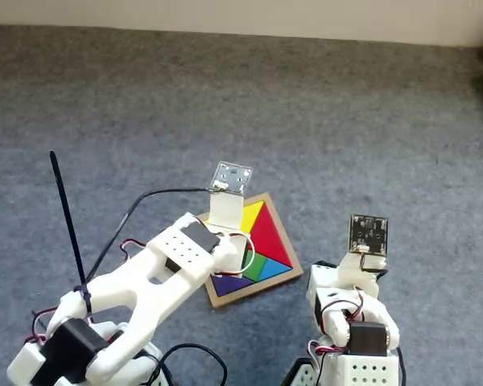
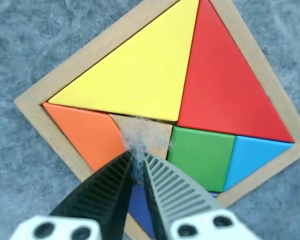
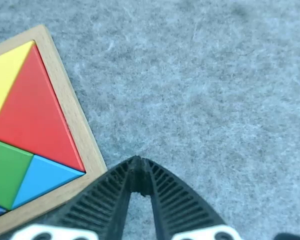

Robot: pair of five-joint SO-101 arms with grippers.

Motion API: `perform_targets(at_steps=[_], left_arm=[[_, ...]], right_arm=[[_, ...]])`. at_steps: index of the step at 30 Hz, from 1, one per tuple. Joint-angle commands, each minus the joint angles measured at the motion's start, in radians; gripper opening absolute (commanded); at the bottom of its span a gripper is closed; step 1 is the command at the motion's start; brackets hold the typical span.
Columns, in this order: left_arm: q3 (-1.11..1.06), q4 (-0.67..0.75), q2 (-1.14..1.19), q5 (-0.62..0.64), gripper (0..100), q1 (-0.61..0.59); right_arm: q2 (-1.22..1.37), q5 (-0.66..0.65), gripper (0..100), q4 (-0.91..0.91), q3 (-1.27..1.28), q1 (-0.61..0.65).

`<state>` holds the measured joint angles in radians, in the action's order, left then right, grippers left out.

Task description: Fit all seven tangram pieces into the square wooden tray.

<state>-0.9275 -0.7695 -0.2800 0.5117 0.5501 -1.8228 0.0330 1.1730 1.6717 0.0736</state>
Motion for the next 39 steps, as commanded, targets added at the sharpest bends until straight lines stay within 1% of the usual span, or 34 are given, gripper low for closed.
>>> perform_targets(at_steps=[1,3,8,12,15,18,30,36,39], left_arm=[[0.010,-0.008,-0.054,-0.009,1,0.016],[0.004,-0.011,-0.102,-0.009,1,0.016],[0.004,-0.098,-0.234,-0.009,1,0.005],[0.004,-0.149,-0.306,-0.009,1,-0.044],[-0.008,-0.143,-0.344,-0.009,1,-0.111],[-0.018,-0.143,-0.395,-0.009,1,-0.153],[-0.205,-0.143,-0.773,-0.009,1,-0.170],[-0.272,-0.143,-0.952,-0.009,1,-0.288],[-0.305,-0.143,-1.023,-0.009,1,-0.321]], right_arm=[[-0.013,0.009,0.5,0.007,0.140,-0.012],[-0.013,0.009,0.5,0.007,0.140,-0.012],[-0.013,0.009,0.5,0.007,0.140,-0.012],[-0.013,0.009,0.5,0.007,0.140,-0.012],[-0.013,0.009,0.5,0.007,0.140,-0.012],[-0.013,0.009,0.5,0.007,0.140,-0.012],[-0.013,0.009,0.5,0.007,0.140,-0.012],[-0.013,0.009,0.5,0.007,0.140,-0.012],[-0.013,0.009,0.5,0.007,0.140,-0.012]])
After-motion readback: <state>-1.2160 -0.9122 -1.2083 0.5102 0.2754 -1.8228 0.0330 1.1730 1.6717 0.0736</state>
